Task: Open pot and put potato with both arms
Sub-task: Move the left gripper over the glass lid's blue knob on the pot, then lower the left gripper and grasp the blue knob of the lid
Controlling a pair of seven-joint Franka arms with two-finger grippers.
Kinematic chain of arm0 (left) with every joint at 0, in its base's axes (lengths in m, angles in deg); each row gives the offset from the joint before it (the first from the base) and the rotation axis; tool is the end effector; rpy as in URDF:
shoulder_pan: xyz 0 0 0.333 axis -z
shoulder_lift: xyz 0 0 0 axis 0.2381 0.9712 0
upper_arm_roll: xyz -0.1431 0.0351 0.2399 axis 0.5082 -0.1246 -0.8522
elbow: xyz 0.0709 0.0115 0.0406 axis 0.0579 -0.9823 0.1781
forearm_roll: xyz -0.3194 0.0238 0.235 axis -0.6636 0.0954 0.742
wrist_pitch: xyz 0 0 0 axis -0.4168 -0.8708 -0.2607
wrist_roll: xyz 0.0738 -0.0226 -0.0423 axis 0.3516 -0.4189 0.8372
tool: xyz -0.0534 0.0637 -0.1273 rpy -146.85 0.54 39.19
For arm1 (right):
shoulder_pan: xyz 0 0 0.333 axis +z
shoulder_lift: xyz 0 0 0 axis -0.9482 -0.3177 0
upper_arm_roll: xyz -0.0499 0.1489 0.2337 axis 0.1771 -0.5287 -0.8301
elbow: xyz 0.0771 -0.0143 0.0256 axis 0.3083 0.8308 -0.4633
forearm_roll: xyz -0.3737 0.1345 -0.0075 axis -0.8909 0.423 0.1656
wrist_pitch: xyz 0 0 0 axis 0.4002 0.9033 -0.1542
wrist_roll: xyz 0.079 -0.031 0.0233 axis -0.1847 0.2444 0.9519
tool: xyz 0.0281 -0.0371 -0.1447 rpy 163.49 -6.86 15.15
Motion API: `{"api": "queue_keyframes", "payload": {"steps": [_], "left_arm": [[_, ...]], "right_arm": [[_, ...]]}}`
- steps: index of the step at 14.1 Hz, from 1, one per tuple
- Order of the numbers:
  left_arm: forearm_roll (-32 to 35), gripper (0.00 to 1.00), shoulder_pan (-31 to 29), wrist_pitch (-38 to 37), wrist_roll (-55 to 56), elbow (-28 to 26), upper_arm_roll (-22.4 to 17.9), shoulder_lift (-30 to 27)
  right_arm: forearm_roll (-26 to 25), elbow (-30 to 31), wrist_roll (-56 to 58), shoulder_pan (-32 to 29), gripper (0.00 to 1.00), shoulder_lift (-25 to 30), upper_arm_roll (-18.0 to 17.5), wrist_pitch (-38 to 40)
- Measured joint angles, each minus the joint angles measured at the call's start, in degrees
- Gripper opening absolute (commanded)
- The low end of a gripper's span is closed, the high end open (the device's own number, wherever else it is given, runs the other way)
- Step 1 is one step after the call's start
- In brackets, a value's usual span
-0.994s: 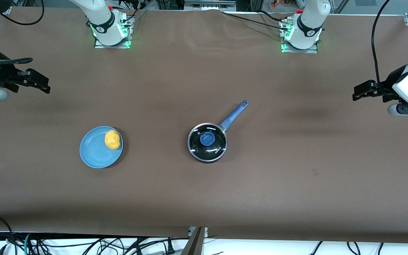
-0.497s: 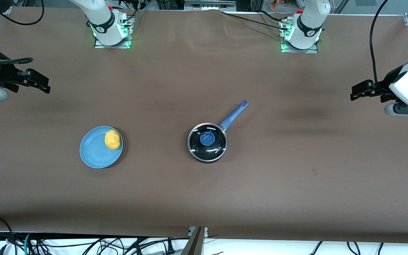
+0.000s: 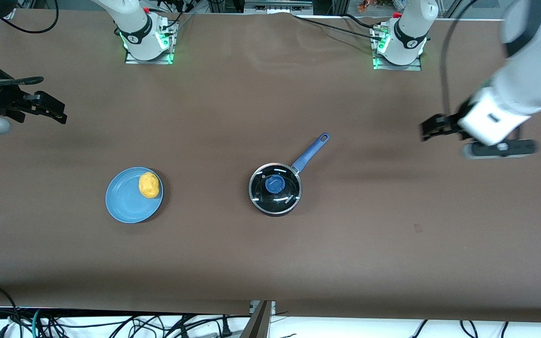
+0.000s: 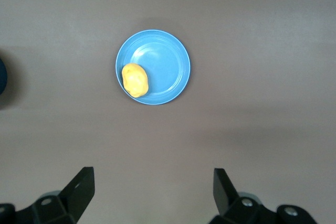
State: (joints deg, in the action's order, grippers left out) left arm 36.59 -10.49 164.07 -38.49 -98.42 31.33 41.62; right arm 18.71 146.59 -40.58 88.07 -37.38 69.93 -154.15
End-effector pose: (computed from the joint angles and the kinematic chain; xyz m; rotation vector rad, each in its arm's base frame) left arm 0.5867 -0.1516 0.4731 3.0874 0.2064 -0.1034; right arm 0.5713 0.0309 0.5285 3.1192 -0.0236 -0.0497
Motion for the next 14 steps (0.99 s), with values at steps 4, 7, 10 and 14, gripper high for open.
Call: {"api": "queue_keyframes", "payload": {"steps": [4,7,10,14], "left_arm": [[0.0,1.00,6.5,10.7,18.1,-0.7,4.1,6.8],[0.0,1.00,12.5,17.7,25.2,-0.7,4.2,12.4],[1.5,1.00,18.5,24.1,33.2,0.0,4.1,17.3],[5.9,1.00,24.5,25.2,41.2,6.4,2.9,24.7]], "right_arm": [[0.0,0.0,0.0,0.0,1.00,0.0,0.0,0.0],[0.0,0.0,0.0,0.0,1.00,0.0,0.0,0.0],[0.0,0.0,0.0,0.0,1.00,0.0,0.0,0.0],[0.0,0.1,0.0,0.0,1.00,0.0,0.0,0.0]]}}
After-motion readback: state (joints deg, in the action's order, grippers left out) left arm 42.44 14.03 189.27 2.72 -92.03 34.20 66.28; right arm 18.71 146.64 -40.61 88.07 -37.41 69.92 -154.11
